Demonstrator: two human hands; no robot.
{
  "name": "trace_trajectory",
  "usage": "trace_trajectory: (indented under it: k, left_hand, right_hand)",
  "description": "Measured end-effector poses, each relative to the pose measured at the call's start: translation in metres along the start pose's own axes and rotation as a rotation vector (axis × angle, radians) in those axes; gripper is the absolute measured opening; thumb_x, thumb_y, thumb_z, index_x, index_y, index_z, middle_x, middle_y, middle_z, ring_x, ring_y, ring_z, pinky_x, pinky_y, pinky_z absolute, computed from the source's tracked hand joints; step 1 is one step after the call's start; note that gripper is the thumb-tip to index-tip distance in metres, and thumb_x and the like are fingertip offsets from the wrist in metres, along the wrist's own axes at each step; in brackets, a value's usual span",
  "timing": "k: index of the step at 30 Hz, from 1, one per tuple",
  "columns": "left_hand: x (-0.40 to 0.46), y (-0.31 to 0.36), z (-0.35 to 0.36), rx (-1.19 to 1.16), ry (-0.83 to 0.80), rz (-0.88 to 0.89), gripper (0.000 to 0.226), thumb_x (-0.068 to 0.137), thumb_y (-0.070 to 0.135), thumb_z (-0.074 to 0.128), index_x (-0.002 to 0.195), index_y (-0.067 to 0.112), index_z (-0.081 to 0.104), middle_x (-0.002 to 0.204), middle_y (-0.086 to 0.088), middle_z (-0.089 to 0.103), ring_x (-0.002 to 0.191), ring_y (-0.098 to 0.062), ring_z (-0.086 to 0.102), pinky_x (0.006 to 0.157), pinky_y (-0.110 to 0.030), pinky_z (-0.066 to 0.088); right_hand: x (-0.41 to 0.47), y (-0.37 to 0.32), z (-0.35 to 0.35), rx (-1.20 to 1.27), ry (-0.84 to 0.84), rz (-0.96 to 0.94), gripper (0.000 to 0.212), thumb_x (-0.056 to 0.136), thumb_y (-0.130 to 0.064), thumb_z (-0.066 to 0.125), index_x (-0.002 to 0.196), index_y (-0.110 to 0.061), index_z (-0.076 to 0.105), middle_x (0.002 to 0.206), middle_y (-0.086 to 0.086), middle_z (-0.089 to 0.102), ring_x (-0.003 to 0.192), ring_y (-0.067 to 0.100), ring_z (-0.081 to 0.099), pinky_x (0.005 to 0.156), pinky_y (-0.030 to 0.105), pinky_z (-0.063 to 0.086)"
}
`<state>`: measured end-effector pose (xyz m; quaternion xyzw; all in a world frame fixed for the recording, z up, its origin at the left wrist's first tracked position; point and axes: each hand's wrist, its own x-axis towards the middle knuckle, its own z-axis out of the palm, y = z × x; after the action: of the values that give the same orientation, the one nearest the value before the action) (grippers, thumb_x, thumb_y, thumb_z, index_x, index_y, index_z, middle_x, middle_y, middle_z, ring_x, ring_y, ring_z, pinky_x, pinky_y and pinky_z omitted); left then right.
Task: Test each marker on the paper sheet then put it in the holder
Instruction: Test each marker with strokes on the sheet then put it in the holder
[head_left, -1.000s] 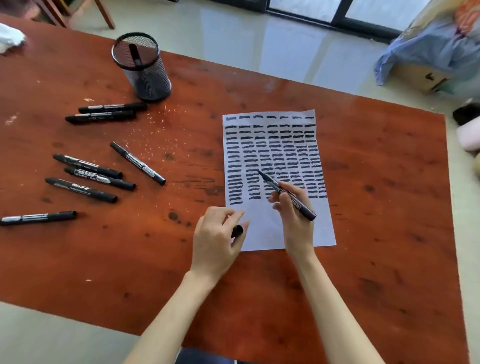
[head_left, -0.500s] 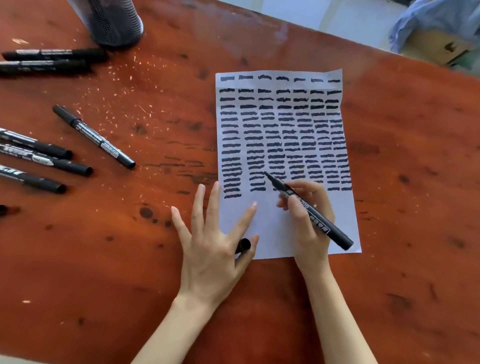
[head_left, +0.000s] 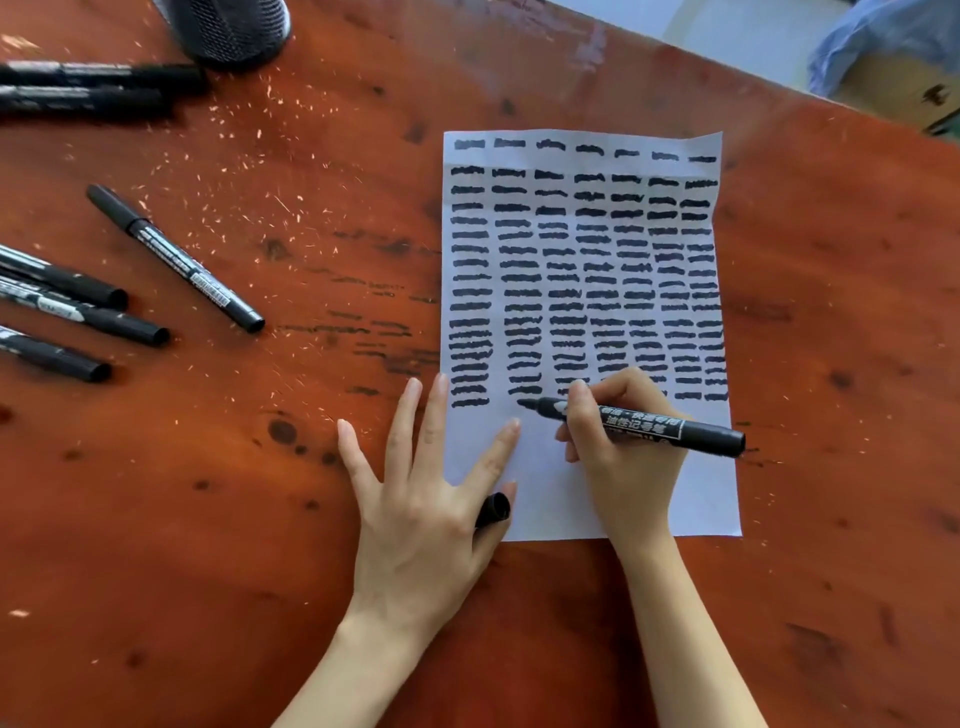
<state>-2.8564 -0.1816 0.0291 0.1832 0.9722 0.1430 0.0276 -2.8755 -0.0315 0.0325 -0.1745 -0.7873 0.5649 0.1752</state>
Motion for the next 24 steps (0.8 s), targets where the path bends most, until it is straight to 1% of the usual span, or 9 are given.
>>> trace_trajectory:
  k: [1, 2, 4, 5, 8, 15, 21, 24]
  left_hand:
    - [0.0005, 0.0000, 0.0001, 0.000, 0.002, 0.001, 0.042, 0.088, 0.044, 0.043, 0.129, 0.036, 0.049, 0.145, -0.022, 0.033, 0.136, -0.036, 0.025, 0.101, -0.070, 0.013]
    - [0.0007, 0.0000, 0.0003, -0.002, 0.004, 0.002, 0.042, 0.088, 0.043, 0.042, 0.129, 0.036, 0.049, 0.145, -0.022, 0.033, 0.136, -0.036, 0.025, 0.101, -0.070, 0.012]
    - [0.0004, -0.0001, 0.0004, -0.006, 0.002, 0.002, 0.042, 0.089, 0.044, 0.042, 0.129, 0.036, 0.049, 0.145, -0.022, 0.033, 0.137, -0.036, 0.024, 0.101, -0.069, 0.011]
    - [0.0002, -0.0002, 0.0000, -0.008, 0.001, 0.002, 0.042, 0.089, 0.044, 0.042, 0.129, 0.036, 0.049, 0.146, -0.022, 0.033, 0.137, -0.036, 0.024, 0.102, -0.069, 0.010]
    - [0.0005, -0.0003, -0.0006, -0.009, 0.001, 0.004, 0.041, 0.090, 0.044, 0.041, 0.129, 0.036, 0.048, 0.145, -0.022, 0.033, 0.136, -0.037, 0.025, 0.102, -0.069, 0.010]
    - [0.0007, -0.0002, -0.0002, -0.015, 0.001, 0.005, 0.042, 0.090, 0.044, 0.041, 0.131, 0.037, 0.046, 0.146, -0.022, 0.032, 0.137, -0.037, 0.024, 0.102, -0.069, 0.010]
    - [0.0009, -0.0003, -0.0005, -0.020, -0.001, 0.003, 0.042, 0.090, 0.044, 0.040, 0.132, 0.037, 0.044, 0.146, -0.022, 0.031, 0.137, -0.037, 0.024, 0.103, -0.068, 0.008]
    - [0.0011, -0.0006, -0.0005, -0.016, -0.005, 0.004, 0.042, 0.090, 0.044, 0.040, 0.132, 0.037, 0.044, 0.147, -0.021, 0.031, 0.137, -0.037, 0.024, 0.102, -0.068, 0.009]
  right_hand:
    - [0.0004, 0.0010, -0.0002, 0.008, -0.006, 0.008, 0.022, 0.080, -0.030, 0.057, 0.061, -0.026, 0.047, 0.045, -0.006, 0.057, 0.036, 0.012, 0.053, 0.039, 0.025, 0.042]
    - [0.0005, 0.0018, -0.0004, -0.009, -0.009, -0.003, 0.022, 0.080, -0.030, 0.056, 0.061, -0.027, 0.047, 0.045, -0.003, 0.057, 0.036, 0.014, 0.053, 0.038, 0.027, 0.042]
    - [0.0012, 0.0022, 0.0001, -0.052, -0.013, -0.045, 0.023, 0.081, -0.029, 0.056, 0.060, -0.026, 0.047, 0.045, 0.008, 0.056, 0.037, 0.023, 0.052, 0.037, 0.036, 0.041]
    - [0.0015, 0.0026, 0.0003, -0.067, -0.014, -0.062, 0.023, 0.081, -0.029, 0.056, 0.060, -0.025, 0.047, 0.045, 0.010, 0.056, 0.037, 0.026, 0.052, 0.037, 0.037, 0.040]
    - [0.0016, 0.0033, 0.0003, -0.089, -0.021, -0.083, 0.024, 0.082, -0.027, 0.056, 0.060, -0.018, 0.050, 0.046, 0.010, 0.056, 0.037, 0.025, 0.052, 0.037, 0.037, 0.040]
    - [0.0008, 0.0054, -0.0003, -0.074, -0.031, -0.076, 0.027, 0.081, -0.026, 0.057, 0.059, -0.011, 0.051, 0.045, 0.011, 0.055, 0.037, 0.026, 0.051, 0.036, 0.038, 0.039]
    - [0.0018, 0.0066, 0.0000, -0.081, -0.031, -0.080, 0.025, 0.081, -0.027, 0.058, 0.060, -0.014, 0.051, 0.045, 0.011, 0.056, 0.037, 0.027, 0.053, 0.036, 0.038, 0.040]
    - [0.0017, 0.0079, 0.0008, -0.090, -0.037, -0.079, 0.030, 0.081, -0.026, 0.058, 0.058, -0.009, 0.050, 0.044, 0.011, 0.055, 0.036, 0.027, 0.052, 0.037, 0.038, 0.040]
